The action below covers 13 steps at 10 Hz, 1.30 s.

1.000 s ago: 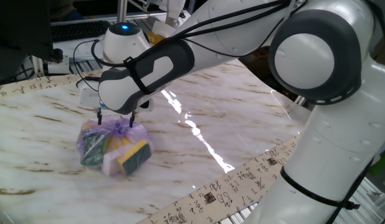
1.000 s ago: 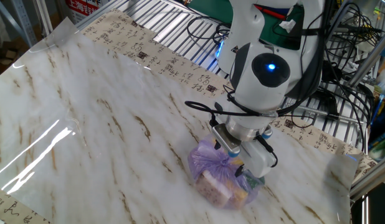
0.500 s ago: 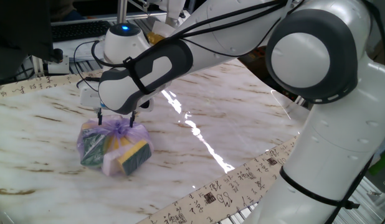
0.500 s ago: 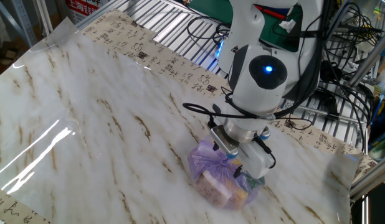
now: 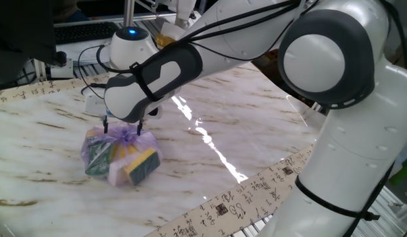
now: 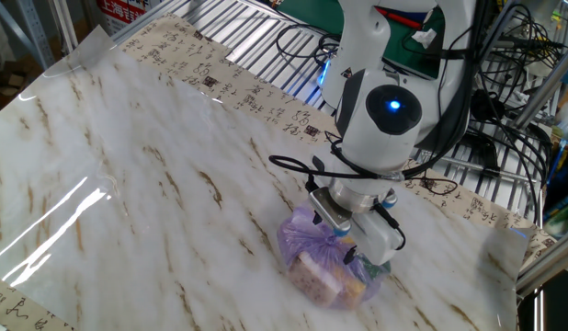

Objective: Pick up a bag of things

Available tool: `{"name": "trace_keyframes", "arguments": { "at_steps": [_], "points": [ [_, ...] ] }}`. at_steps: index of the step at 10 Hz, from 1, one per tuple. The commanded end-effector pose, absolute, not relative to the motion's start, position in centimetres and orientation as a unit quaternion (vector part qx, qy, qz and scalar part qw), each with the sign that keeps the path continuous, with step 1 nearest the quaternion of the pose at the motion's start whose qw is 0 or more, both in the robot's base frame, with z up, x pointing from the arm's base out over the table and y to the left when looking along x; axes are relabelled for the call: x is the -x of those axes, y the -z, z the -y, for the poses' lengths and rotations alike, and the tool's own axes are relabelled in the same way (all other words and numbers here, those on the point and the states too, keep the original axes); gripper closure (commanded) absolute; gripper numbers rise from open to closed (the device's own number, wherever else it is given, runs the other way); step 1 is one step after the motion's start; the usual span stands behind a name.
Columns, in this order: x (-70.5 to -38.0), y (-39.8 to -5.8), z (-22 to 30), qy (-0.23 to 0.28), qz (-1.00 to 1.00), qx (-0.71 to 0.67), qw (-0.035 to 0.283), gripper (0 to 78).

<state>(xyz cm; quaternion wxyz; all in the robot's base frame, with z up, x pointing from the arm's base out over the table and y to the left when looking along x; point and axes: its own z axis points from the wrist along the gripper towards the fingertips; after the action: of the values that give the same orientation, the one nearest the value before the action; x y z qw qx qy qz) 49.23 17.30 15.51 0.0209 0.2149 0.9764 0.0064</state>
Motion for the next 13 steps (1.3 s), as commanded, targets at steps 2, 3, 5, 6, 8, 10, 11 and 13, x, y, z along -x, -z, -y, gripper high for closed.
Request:
{"name": "trace_keyframes", "arguments": {
  "at_steps": [2, 3, 5, 6, 8, 10, 11, 13],
  "points": [
    [-49.23, -15.64, -17.27, -0.008, -0.976, -0.217, 0.024, 0.1],
    [-49.22, -15.65, -17.27, -0.008, -0.976, -0.218, 0.024, 76.3],
    [-49.22, -15.65, -17.27, -0.008, -0.976, -0.218, 0.024, 76.3],
    [-49.22, -15.65, -17.27, -0.008, -0.976, -0.218, 0.024, 76.3],
    [-49.22, -15.65, -17.27, -0.008, -0.976, -0.218, 0.024, 76.3],
    [-49.22, -15.65, -17.27, -0.008, -0.976, -0.218, 0.024, 76.3],
    [-49.22, -15.65, -17.27, -0.008, -0.976, -0.218, 0.024, 76.3],
    [-49.22, -15.65, -17.27, -0.008, -0.976, -0.218, 0.024, 76.3]
  ]
}}
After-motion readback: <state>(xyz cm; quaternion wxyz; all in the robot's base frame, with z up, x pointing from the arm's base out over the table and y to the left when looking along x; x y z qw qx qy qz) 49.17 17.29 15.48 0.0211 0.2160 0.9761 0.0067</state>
